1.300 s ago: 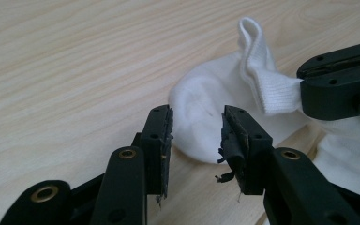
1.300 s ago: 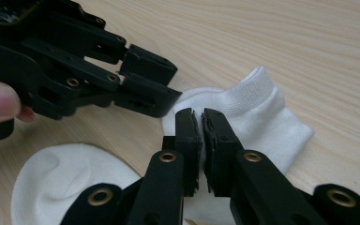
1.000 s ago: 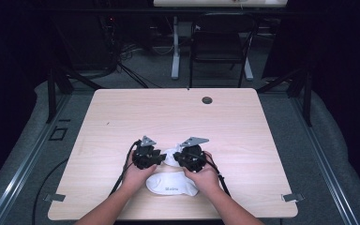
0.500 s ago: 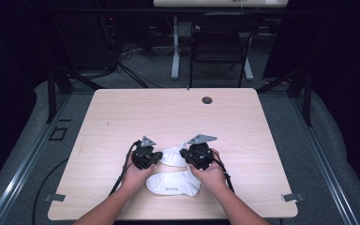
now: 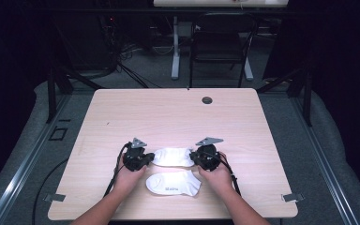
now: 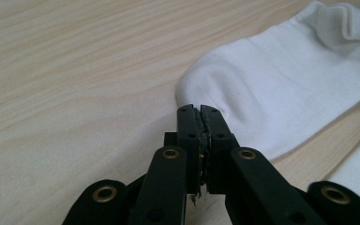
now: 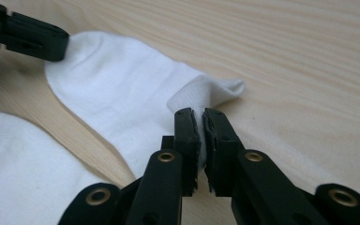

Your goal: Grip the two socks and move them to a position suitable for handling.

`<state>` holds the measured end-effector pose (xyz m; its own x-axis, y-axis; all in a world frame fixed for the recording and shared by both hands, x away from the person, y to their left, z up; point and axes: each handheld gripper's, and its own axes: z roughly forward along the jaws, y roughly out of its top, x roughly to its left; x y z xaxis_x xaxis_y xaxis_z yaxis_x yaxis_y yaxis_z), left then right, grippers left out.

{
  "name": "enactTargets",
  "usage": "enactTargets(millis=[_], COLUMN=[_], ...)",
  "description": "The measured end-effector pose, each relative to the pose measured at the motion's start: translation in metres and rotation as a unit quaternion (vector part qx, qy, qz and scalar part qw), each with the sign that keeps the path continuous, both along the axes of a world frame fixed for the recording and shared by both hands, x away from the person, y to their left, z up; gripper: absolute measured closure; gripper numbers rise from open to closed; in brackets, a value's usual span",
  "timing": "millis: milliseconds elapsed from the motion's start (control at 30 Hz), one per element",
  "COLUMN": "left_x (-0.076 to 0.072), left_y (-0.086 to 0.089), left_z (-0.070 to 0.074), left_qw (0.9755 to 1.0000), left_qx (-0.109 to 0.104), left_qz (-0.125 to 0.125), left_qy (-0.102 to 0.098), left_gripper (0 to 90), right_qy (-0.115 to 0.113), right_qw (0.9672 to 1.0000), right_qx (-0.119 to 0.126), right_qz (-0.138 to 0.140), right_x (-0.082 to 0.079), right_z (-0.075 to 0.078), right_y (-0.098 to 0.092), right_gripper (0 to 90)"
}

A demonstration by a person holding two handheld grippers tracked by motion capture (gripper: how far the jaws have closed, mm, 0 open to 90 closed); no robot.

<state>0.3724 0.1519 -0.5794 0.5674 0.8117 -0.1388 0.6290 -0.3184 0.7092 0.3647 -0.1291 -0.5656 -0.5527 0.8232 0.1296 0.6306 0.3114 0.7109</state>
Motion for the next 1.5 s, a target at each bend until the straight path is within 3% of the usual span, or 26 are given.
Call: enactTargets(millis=[100,200,300,400,567,667,800,867,967,1200,1300,1500], left_x=[-0.003,-0.006,-0.008,-0.009,-0.009,-0.009,-0.009,-0.010,-0.010,-0.013,-0.013,-0.009], left_y=[0.005,0.009,0.013,0.015,0.015,0.014,0.015,0.015,0.016,0.016,0.017,0.020], left_z=[0.001,0.001,0.000,0.000,-0.001,-0.002,-0.003,-0.003,-0.003,-0.004,-0.004,-0.001], left_qw=[1.0000,1.0000,0.9999,0.9999,0.9999,0.9998,0.9998,0.9998,0.9998,0.9996,0.9996,0.9986], left_qx=[0.000,-0.005,-0.013,-0.014,-0.015,-0.016,-0.019,-0.020,-0.021,-0.026,-0.028,-0.051], left_qz=[0.000,0.003,0.005,0.007,0.004,0.005,0.009,0.007,0.006,0.005,0.005,0.008], left_qy=[-0.001,0.000,0.002,0.005,0.004,0.004,0.004,0.005,0.004,0.007,0.005,0.002], left_gripper=[88.0,88.0,87.9,87.9,87.8,87.8,87.8,87.9,87.9,87.9,86.9,72.3], right_qy=[0.013,0.006,-0.012,-0.026,-0.022,-0.027,-0.014,-0.006,0.007,0.008,0.010,0.009], right_qw=[0.9999,0.9996,0.9992,0.9988,0.9987,0.9994,0.9994,0.9992,0.9991,0.9989,0.9987,0.9989], right_qx=[-0.006,-0.012,0.007,0.033,0.046,0.021,-0.012,-0.015,-0.013,-0.009,-0.008,0.008], right_qz=[-0.010,-0.026,-0.037,-0.026,-0.007,-0.011,-0.029,-0.037,-0.039,-0.046,-0.050,-0.045], right_x=[-0.001,-0.003,-0.006,-0.008,-0.006,-0.003,0.003,0.006,0.009,0.010,0.009,0.008], right_z=[-0.001,0.000,0.006,0.009,0.007,0.003,-0.004,-0.007,-0.011,-0.012,-0.012,-0.012], right_y=[-0.003,-0.008,-0.013,-0.009,0.004,0.010,0.009,0.004,0.000,-0.003,-0.004,-0.005], right_gripper=[80.3,78.2,74.5,69.0,61.9,67.1,84.4,86.0,86.2,84.9,78.7,71.9])
